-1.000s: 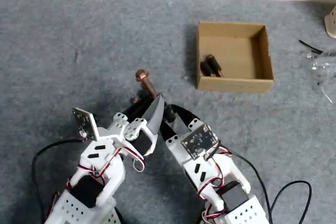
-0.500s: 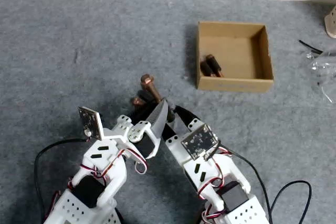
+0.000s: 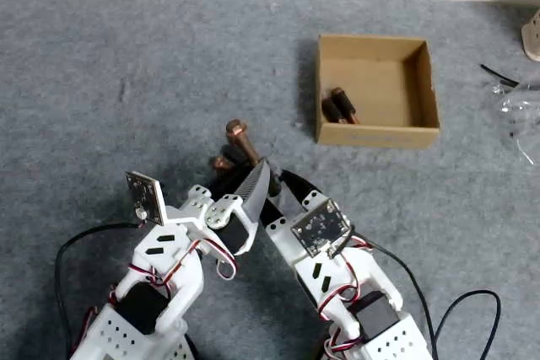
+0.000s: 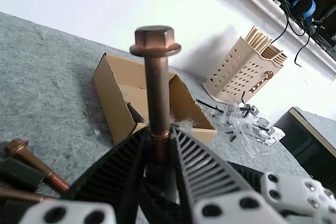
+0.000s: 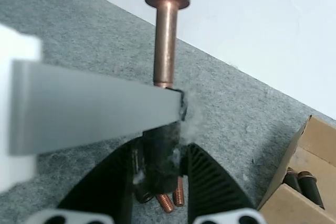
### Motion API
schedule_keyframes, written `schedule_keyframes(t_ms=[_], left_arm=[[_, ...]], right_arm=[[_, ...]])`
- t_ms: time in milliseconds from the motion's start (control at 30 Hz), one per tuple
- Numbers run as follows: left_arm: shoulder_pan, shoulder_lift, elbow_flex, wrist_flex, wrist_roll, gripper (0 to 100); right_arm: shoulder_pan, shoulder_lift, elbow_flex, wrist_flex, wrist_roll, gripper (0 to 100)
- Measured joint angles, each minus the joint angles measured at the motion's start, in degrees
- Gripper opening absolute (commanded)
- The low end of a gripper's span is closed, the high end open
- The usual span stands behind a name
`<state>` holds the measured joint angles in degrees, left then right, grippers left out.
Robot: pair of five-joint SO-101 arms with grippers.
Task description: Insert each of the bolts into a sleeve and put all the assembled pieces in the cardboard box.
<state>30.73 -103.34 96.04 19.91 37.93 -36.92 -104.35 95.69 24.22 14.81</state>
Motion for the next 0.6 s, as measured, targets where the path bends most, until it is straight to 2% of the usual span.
schedule_keyframes(t_ms=[233,600], left_arm=[[0.0,0.0,0.0,0.7,-0.4,26],[0.4,-0.1,0.0,2.8,-0.4,23]], right_arm=[[0.4,0.0,0.0,0.0,0.0,0.5],[1.7,0.0,0.0,0.0,0.0,0.5]])
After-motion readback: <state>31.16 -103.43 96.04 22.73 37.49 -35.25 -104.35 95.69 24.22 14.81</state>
